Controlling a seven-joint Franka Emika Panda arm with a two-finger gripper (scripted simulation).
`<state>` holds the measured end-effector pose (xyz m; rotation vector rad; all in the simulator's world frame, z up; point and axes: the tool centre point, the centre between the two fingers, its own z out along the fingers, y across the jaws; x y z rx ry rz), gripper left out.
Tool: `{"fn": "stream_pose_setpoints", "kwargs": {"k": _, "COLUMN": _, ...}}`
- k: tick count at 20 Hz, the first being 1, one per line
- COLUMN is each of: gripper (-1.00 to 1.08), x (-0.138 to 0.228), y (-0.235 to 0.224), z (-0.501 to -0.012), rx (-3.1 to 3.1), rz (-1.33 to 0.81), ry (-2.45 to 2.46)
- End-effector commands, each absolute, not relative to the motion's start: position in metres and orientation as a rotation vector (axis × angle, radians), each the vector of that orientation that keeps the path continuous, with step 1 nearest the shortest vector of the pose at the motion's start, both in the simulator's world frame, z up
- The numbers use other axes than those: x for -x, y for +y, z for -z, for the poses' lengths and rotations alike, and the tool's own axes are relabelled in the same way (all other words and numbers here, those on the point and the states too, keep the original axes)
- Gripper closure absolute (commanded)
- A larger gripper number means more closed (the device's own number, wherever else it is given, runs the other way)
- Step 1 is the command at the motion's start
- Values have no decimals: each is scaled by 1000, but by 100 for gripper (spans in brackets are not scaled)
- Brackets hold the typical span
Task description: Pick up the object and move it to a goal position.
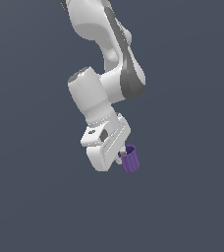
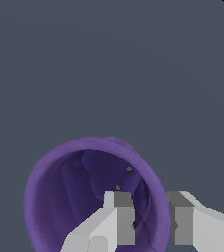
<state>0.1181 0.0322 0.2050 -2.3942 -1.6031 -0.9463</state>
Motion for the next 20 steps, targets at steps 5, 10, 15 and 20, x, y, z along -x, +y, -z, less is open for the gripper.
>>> {"fn": "stream_pose_setpoints", "kwargs": {"k": 5, "gripper": 108, "x": -133, "y": 32, "z": -241, "rx": 2280, "rz": 1137, "ry": -1670}}
{"fn": "stream_pose_setpoints", "kwargs": {"k": 10, "gripper": 108, "x": -142, "y": 31, "z": -269, "rx": 2180, "rz": 1278, "ry": -1715}}
{"fn": "stream_pose_setpoints", "kwargs": {"k": 15, "gripper": 108, "x": -147, "y": 30, "z": -297, "rx": 2074, "rz": 1413, "ry": -1754}}
{"fn": "stream_pose_setpoints", "kwargs": {"k": 20, "gripper": 108, "x": -149, "y": 29, "z": -319, "rx": 1982, "rz": 1516, "ry": -1781}}
